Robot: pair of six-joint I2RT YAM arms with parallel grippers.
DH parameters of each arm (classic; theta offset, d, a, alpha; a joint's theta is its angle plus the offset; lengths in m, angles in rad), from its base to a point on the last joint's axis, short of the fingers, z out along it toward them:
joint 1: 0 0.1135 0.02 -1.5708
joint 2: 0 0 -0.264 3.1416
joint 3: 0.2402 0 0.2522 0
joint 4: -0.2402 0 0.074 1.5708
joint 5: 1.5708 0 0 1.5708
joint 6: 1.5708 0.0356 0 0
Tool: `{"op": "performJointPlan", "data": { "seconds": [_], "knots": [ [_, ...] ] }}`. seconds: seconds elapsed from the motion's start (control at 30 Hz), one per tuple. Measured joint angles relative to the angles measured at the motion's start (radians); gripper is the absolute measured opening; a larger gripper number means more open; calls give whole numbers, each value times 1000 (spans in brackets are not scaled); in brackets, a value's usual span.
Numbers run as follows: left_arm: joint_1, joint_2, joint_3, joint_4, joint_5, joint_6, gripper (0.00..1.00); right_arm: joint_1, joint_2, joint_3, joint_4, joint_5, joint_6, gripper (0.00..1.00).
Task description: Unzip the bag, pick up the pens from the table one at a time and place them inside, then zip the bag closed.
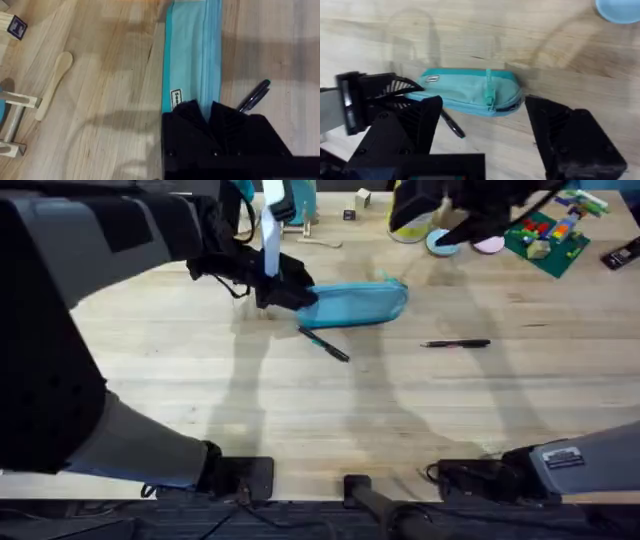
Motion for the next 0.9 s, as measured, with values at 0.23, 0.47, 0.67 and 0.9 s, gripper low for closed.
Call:
{"op": "performJointPlan", "data": {
  "seconds": [0.23, 0.47, 0.67, 0.9],
  "knots": [
    [0, 0, 0, 0, 0, 0, 43, 75, 72, 0, -3, 82, 42, 996],
    [0, 0, 0, 0, 0, 0, 43, 95, 184, 0, -5, 114, 80, 996],
    [0, 0, 0, 0, 0, 0, 43, 126, 254, 0, -5, 117, 84, 996],
    [0, 0, 0, 0, 0, 0, 43, 141, 271, 0, -4, 132, 84, 948]
  ]
}}
